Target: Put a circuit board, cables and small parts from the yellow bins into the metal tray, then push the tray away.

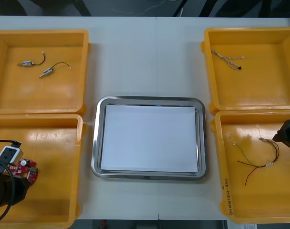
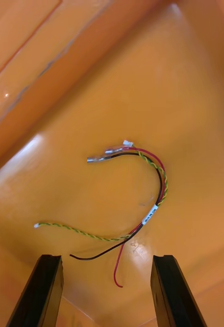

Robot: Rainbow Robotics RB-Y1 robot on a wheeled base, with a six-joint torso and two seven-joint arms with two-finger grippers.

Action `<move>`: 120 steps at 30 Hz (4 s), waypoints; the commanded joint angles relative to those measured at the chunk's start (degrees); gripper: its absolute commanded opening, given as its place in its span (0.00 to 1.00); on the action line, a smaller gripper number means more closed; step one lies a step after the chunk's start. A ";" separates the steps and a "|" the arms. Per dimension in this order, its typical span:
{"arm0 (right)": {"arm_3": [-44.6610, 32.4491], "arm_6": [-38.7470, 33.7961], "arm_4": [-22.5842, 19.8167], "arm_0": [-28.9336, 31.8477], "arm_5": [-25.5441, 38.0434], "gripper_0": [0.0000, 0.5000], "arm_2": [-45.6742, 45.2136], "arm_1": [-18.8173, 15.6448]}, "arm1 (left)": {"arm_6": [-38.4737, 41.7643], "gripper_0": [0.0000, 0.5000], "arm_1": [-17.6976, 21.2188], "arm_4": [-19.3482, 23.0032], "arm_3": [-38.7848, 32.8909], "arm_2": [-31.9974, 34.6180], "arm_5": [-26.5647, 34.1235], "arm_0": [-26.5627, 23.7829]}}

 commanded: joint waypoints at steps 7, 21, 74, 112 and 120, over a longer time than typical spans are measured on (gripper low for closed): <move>5.84 -4.31 -0.78 -1.34 0.24 1.00 -3.13 -2.57 | -2.49 1.00 2.53 1.88 -0.37 0.18 0.12 -2.17; 8.04 -20.04 -0.60 0.07 -2.71 1.00 1.70 -2.14 | -1.70 1.00 2.53 9.08 -6.26 7.30 11.73 -4.20; 13.40 -20.22 0.98 12.55 -25.83 1.00 10.31 -2.14 | 36.00 1.00 -9.34 13.83 -7.31 15.56 33.87 -19.75; 8.04 -18.81 0.72 12.29 -20.99 0.00 6.27 -2.57 | 47.34 1.00 -22.00 -1.38 2.27 12.04 30.18 -21.33; -0.40 -17.23 0.37 10.35 -9.30 0.00 1.09 -3.72 | 48.13 1.00 -25.69 -6.39 2.27 10.11 30.18 -21.33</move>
